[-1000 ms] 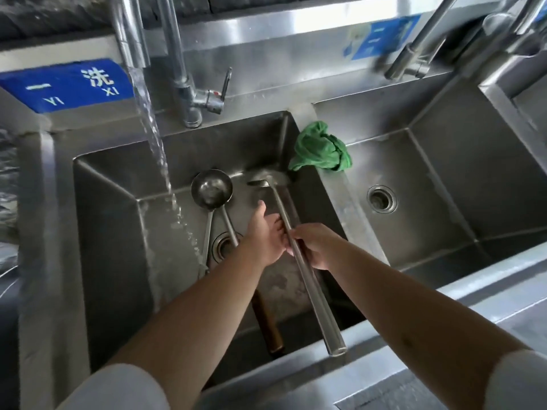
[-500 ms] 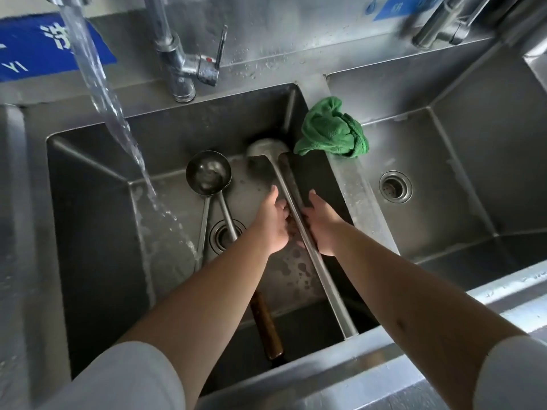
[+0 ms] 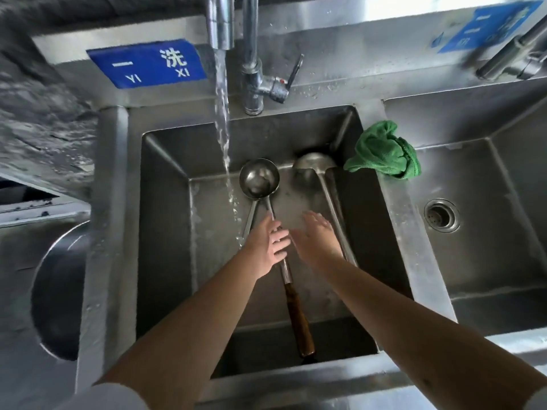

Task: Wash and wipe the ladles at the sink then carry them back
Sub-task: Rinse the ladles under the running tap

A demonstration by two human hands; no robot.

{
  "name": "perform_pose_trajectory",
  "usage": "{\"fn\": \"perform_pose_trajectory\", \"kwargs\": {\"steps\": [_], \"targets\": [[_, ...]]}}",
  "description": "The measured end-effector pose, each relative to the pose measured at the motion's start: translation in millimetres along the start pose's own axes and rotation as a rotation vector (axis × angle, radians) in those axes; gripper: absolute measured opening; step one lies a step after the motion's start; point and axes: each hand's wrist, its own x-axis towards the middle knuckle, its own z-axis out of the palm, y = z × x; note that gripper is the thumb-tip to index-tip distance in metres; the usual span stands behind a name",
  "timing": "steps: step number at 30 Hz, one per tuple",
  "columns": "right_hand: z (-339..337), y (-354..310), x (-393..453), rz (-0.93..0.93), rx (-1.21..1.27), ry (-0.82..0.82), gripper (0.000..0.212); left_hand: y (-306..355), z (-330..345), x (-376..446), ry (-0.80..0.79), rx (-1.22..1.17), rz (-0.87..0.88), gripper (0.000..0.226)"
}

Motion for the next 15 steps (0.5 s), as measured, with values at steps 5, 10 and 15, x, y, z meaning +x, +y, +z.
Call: {"fn": "perform_pose_trajectory", "kwargs": {"steps": [5,10,15], "targets": [[46,-42,-9,0.034,0.144,-0.143,0.031,-1,-54,-9,0.17,0.01,0.052,0.057],[106,-55,21,0.13,0.206,-0.283,0.028,-11,-100,-1,0.248,0.128,0.052,0.05],[158,-46,51,0.401,0.38,-0.26,0.021,-20,-129,32,0.299,0.351,0.106,0.037]]}}
